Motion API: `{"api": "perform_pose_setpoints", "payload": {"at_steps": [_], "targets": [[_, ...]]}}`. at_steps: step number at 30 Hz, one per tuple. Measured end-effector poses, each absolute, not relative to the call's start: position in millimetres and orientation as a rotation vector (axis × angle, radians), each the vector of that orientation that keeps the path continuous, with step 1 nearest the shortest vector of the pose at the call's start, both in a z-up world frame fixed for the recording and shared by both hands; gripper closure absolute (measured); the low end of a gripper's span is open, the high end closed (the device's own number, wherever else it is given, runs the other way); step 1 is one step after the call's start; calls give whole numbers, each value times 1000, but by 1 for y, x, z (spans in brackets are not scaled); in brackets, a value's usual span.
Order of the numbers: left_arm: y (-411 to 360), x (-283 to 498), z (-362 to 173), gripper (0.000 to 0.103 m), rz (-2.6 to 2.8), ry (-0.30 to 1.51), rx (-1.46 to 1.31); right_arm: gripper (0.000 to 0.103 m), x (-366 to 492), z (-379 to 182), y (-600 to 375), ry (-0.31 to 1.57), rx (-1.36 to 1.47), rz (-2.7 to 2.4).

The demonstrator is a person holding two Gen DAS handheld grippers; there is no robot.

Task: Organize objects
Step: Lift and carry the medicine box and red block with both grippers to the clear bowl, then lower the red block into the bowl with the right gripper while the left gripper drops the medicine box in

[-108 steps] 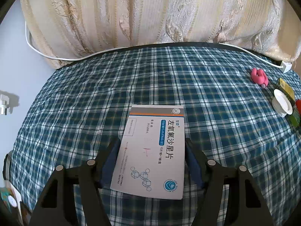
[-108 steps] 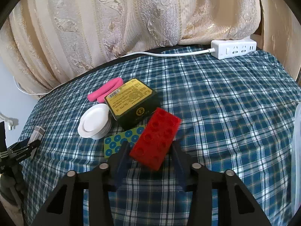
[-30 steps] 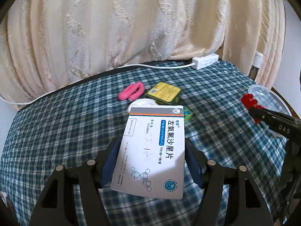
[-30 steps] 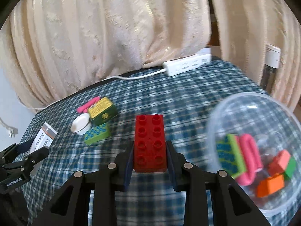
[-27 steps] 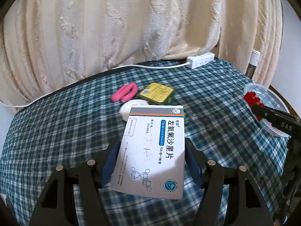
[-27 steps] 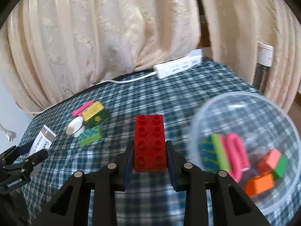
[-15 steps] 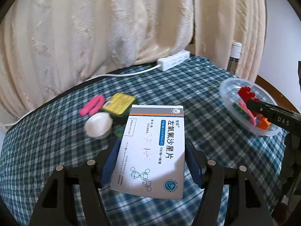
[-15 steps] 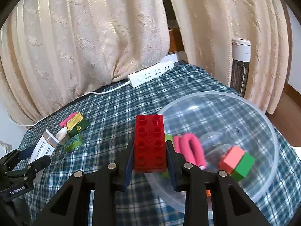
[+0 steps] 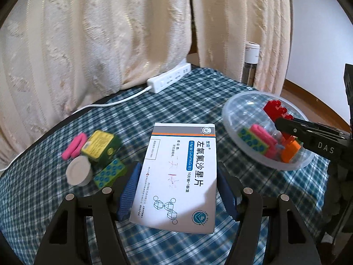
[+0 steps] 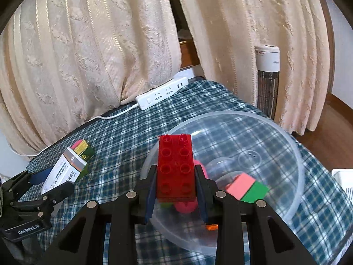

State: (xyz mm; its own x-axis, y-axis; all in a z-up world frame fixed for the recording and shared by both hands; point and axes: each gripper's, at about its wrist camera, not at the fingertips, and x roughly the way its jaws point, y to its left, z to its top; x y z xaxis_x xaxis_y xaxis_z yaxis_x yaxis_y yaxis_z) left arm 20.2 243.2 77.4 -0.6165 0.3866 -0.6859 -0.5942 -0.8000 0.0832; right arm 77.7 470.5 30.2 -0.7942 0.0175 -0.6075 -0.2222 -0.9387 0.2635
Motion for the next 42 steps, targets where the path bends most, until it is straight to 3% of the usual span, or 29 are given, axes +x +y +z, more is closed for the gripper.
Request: {"api": "perform_pose_setpoints", "payload": {"at_steps": [42], "targets": [[372,-10,59,35,2169,437,-928,70,64,17,550,561,-953,2707]]}}
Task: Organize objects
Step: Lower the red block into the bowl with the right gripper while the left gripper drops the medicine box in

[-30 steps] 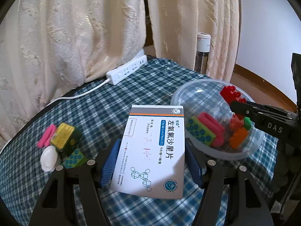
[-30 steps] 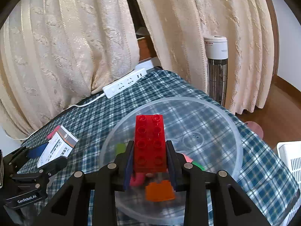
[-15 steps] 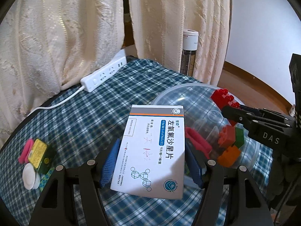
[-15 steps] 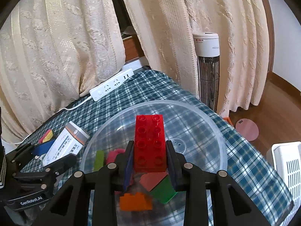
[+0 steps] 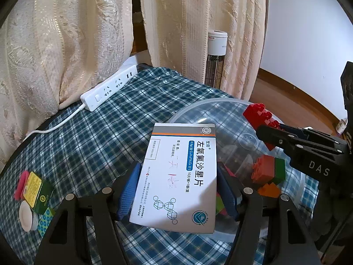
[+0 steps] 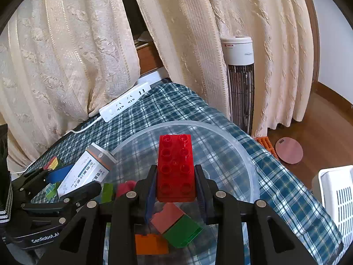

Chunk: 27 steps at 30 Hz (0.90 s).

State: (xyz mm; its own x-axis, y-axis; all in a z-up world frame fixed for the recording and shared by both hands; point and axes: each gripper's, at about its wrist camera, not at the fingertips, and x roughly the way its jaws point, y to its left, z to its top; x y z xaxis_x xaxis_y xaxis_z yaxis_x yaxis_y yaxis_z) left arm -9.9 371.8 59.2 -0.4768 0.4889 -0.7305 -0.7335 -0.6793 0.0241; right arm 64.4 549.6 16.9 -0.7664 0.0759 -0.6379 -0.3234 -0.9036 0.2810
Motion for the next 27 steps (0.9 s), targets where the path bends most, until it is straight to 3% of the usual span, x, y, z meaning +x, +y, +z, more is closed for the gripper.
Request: {"api": "perform_pose_setpoints", "payload": {"at_steps": [27], "targets": [[396,-13,54,35,2136,464,-934,70,61,11,563,602,-954,2693]]}}
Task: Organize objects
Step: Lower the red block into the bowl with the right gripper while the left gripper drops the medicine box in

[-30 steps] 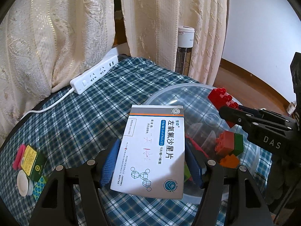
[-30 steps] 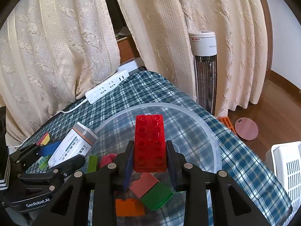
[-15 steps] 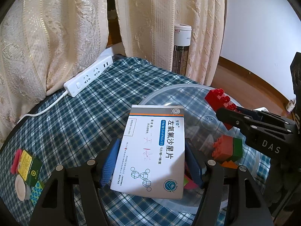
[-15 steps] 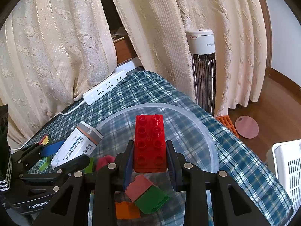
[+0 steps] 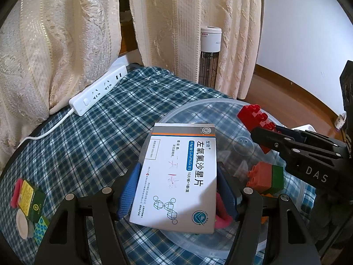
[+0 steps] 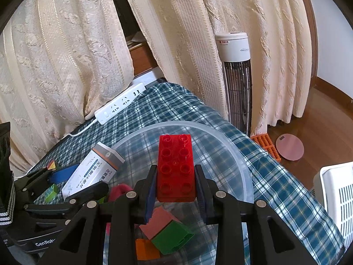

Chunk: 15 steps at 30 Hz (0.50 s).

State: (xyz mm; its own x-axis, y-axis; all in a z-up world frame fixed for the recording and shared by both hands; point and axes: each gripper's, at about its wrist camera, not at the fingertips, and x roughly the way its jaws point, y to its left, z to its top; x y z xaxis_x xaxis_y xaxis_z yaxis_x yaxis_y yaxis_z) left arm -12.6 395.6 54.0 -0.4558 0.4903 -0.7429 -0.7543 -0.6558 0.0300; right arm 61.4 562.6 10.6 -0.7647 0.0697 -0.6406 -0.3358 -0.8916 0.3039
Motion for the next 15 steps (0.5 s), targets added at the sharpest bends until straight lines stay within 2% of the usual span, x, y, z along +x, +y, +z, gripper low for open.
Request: {"api": "perform_pose_setpoints", "payload": {"at_steps": [6,8,9,10,15], "targets": [[397,-13,56,33,2103,443,-945,69,61,10,564,612,-948,2688],[395,-16,57,23,2100,419,-962,69,61,10,566,630,-940,2681],[393,-18,58,22,2107,403,-966,65,62,10,567,644,-938,2676],[390,-20,60,21,2121,389,-967,62,63,10,568,651,-930,2670],[377,-26,67,21,2159,355,-966,62,65,13,566,651,-919,2669]]}}
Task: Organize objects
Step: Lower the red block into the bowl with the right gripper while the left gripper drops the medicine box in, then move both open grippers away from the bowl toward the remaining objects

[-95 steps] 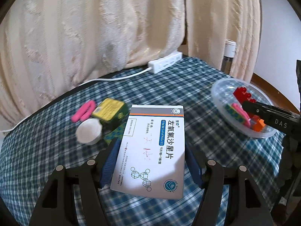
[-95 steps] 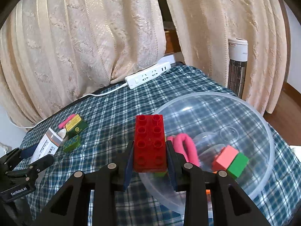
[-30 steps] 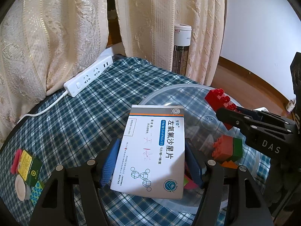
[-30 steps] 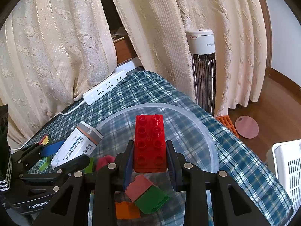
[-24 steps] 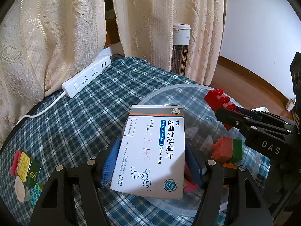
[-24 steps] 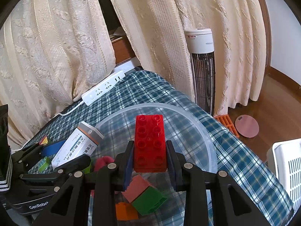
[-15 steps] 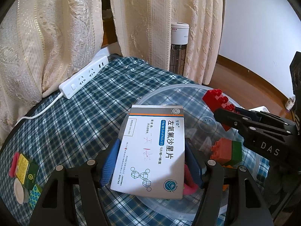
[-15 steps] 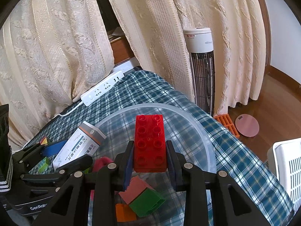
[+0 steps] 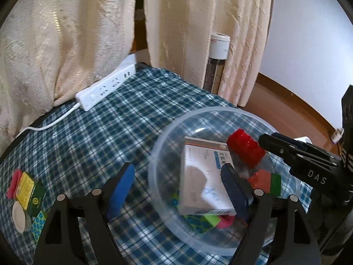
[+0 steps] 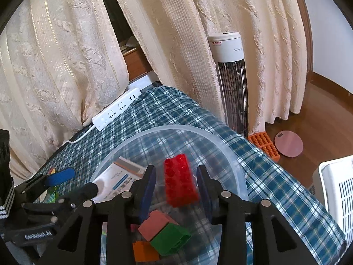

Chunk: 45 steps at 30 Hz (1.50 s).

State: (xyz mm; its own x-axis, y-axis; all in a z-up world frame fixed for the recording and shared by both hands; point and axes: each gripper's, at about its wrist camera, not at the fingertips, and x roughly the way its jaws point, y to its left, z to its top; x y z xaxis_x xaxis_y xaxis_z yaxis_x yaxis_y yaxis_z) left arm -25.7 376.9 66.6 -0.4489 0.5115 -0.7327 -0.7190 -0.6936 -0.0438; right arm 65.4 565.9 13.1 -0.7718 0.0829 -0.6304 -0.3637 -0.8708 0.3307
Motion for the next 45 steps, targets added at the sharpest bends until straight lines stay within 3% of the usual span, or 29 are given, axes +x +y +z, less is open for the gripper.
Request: {"api": "perform_pose_setpoints", "payload": {"at_steps": [9,24,45], "targets": [[359,-22,72,21,2192,366,-951,62,65,20,550,630,-913,2691],[309,-28,79,21,2263,321,-960,49,59,33,515,595,-914,2744],[213,-44,82,21,2424,298,-981,45,33,43,430,471,-1016,2884]]}}
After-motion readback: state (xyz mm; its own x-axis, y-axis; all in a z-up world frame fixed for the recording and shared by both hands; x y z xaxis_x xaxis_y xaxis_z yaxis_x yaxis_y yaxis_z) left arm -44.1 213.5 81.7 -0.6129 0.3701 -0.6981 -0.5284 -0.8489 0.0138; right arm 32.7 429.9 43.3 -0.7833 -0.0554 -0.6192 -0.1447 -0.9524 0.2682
